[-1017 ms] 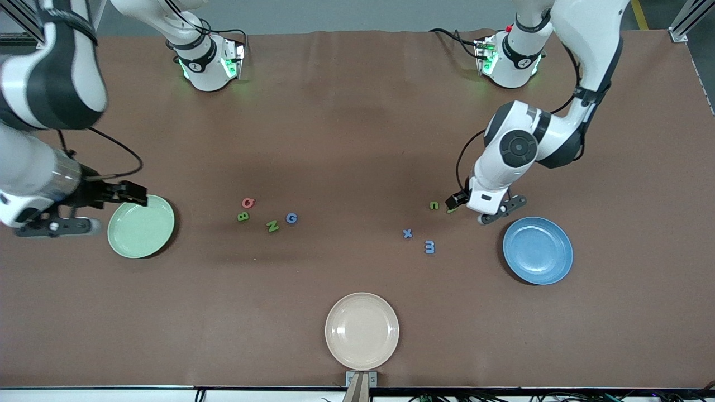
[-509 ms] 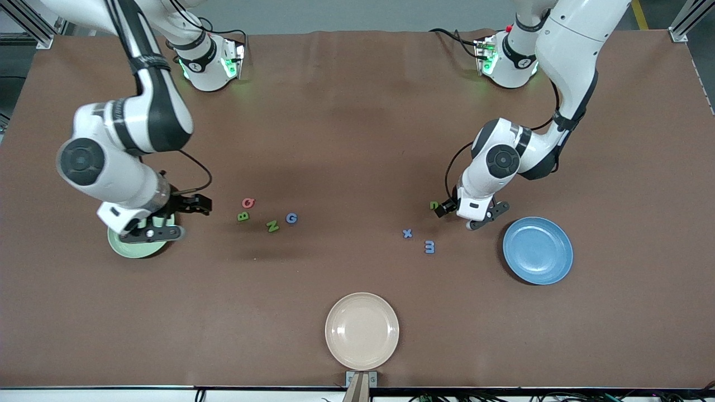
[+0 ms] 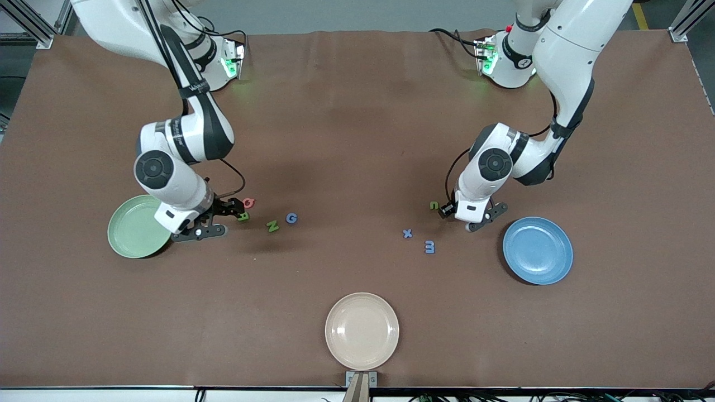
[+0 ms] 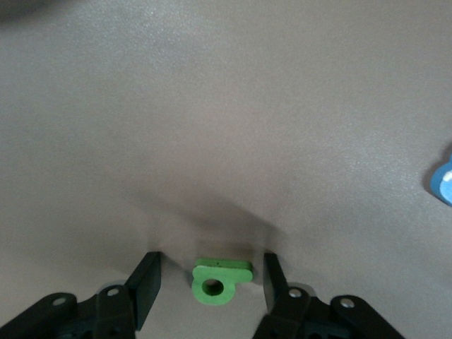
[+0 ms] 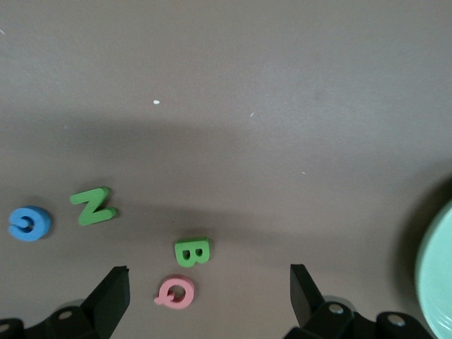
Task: Sort upper and lower case letters into plates
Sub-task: 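Carry the b to the blue plate while the right gripper grasps green B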
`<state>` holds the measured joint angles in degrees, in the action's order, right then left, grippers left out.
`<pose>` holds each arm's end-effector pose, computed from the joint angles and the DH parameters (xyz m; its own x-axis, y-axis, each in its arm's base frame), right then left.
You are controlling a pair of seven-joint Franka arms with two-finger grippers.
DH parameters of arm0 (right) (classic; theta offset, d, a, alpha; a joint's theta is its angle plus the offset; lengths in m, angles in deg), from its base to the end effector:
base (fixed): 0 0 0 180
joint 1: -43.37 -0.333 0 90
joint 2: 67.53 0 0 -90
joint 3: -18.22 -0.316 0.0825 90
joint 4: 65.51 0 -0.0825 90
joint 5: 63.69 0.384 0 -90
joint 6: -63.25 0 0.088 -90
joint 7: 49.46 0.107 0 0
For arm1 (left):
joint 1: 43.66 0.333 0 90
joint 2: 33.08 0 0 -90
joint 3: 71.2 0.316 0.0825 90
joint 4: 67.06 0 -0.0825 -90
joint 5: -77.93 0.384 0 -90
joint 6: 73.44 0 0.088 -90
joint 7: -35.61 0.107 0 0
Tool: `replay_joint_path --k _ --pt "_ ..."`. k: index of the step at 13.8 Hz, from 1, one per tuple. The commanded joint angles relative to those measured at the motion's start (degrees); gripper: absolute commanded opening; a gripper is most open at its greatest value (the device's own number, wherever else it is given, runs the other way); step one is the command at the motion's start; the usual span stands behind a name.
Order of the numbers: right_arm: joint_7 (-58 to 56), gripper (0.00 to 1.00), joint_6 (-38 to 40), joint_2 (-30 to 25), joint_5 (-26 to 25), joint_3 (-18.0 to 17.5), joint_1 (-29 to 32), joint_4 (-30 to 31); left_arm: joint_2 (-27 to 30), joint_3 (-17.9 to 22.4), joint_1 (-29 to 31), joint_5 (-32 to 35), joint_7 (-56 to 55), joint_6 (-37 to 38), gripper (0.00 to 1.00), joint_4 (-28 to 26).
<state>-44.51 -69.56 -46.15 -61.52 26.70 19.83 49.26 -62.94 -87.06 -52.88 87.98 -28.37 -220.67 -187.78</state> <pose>0.5780 0.1589 0.2678 0.9863 0.1569 -0.0509 0.1586 -0.9868 0.0319 0.5179 -0.2477 0.1713 0.8448 0.5324 -0.0541 0.5329 -0.8461 -0.0047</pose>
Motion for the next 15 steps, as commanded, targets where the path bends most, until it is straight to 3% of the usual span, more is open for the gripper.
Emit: replay_joint_path --k 1,3,4,10,15 --pt "0.50 1.00 -2.00 1.99 0.47 0.40 -0.63 0.28 -1.69 0.40 -0.62 1.46 -3.33 0.01 0.47 1.72" --pt "0.50 1.00 -3.85 3.83 0.47 0.31 -1.24 0.28 -1.87 0.31 -0.53 1.37 -3.69 0.28 0.11 2.16" --pt "0.50 1.00 -4.99 4.88 0.47 0.31 -1.33 0.45 -1.78 0.31 -0.44 1.37 -4.13 0.36 0.01 2.16" --pt "0.50 1.00 -7.90 6.12 0.47 0.31 -1.24 2.30 4.37 1.01 3.67 1.63 -2.30 4.49 0.00 5.23" --pt "0.50 1.00 -10.36 8.14 0.47 0.22 -1.24 2.30 4.73 1.01 14.66 1.55 15.78 5.55 0.00 7.26"
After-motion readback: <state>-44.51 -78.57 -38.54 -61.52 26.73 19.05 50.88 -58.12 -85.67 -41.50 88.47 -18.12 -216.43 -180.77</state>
